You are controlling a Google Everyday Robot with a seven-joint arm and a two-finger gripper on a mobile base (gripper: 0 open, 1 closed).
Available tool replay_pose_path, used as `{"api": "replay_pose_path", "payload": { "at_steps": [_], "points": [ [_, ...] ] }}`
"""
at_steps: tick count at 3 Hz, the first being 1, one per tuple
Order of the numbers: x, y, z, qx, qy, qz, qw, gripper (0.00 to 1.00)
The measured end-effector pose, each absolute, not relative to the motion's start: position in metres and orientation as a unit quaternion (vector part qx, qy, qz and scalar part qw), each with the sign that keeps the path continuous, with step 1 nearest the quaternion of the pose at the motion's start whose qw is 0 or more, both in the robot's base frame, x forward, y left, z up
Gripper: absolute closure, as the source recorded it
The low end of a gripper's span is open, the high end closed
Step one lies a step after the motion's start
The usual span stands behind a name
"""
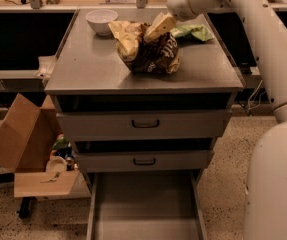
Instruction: Pick brown chip bag from bottom drawer and place on counter
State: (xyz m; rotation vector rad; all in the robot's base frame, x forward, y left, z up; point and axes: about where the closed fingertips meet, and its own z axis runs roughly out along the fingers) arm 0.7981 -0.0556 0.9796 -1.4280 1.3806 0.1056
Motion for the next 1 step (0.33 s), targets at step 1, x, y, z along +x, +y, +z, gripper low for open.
{"api": "replay_pose_path", "payload": {
  "at_steps": [1],
  "points": [
    [0.7970,-0.0593,0.9997,-0.598,0.572,0.034,0.560,0.00]
  ]
}}
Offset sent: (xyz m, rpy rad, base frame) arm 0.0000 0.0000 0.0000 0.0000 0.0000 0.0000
